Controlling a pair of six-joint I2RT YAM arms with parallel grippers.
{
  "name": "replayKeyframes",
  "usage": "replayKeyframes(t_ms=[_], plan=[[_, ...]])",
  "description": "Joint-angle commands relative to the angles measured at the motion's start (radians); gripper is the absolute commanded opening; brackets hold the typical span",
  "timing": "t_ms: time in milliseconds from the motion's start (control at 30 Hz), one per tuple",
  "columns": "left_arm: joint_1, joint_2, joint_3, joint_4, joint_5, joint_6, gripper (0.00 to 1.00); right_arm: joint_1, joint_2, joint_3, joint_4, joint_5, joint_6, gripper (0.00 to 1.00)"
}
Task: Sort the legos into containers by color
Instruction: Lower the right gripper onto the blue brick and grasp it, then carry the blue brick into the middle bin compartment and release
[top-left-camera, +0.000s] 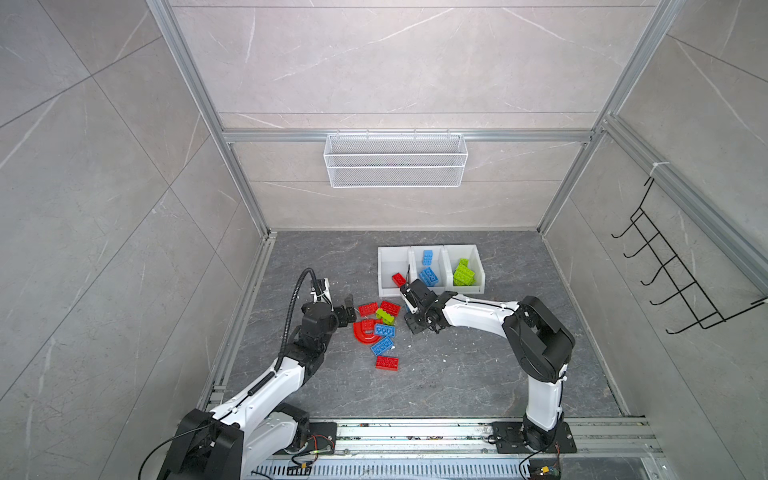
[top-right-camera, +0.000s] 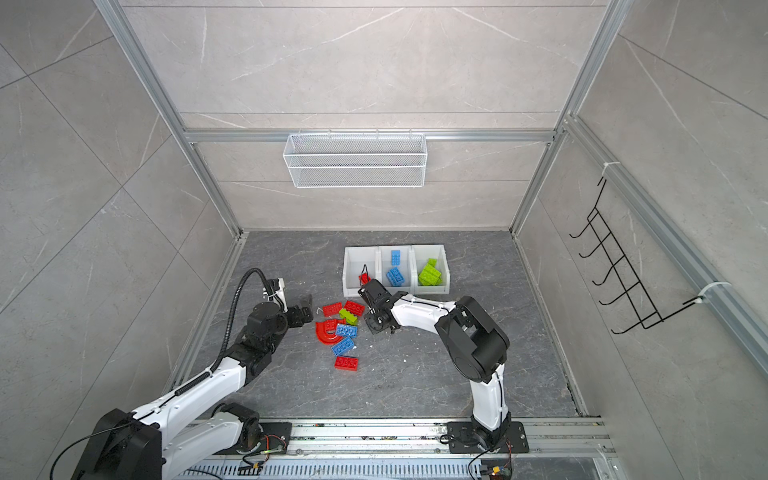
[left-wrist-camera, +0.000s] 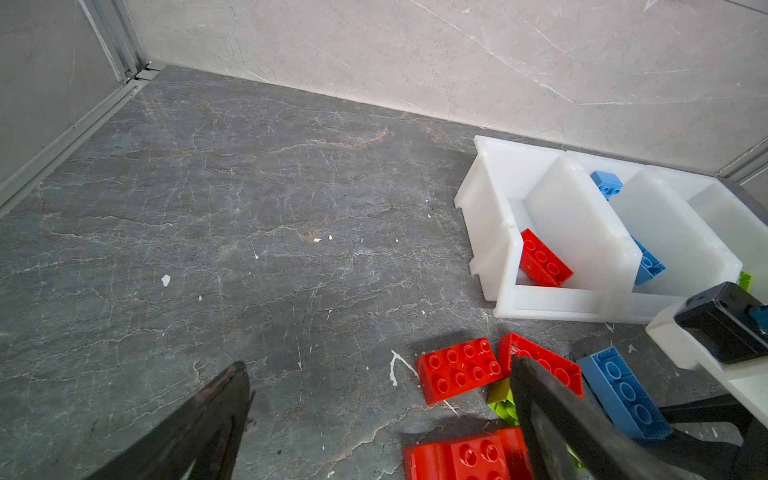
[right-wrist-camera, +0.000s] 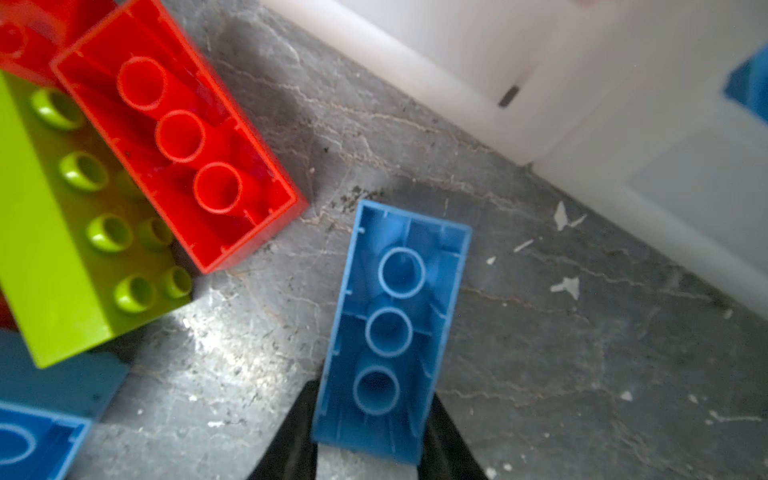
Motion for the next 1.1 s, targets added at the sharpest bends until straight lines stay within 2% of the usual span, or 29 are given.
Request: replayKeyframes(t_ms=[0, 200, 333, 667, 933, 1000, 1067], plan=[[0.005, -0.016, 0.003, 0.033, 0.003, -0.005, 1.0, 0.001, -0.089, -0.03, 0.009, 0.04, -0.005, 0.3], [0.005, -0.015, 0.006, 0.034, 0.013, -0.006, 1.0, -0.007, -0.242, -0.103, 0.068, 0.034, 0.003, 0.25], [0.005, -0.013, 0.004, 0.036, 0.022, -0.01, 1.0, -0.073, -0.289, -0.094, 0.089, -0.047, 0.031, 0.23], [0.005, -0.014, 0.006, 0.035, 0.017, -0.014, 1.0, -0.221, -0.145, 0.095, 0.07, -0.088, 0.036, 0.22], [0.007, -0.027, 0.004, 0.03, 0.008, -0.016, 1.0, -0.269, 0.016, 0.264, 0.026, -0.113, 0.029, 0.22], [0.006, -0.028, 0.003, 0.029, 0.009, -0.017, 1.0, -0.275, 0.038, 0.289, 0.023, -0.114, 0.033, 0.24], [0.005, -0.03, 0.003, 0.03, 0.007, -0.014, 1.0, -0.28, 0.065, 0.318, 0.008, -0.114, 0.04, 0.33]])
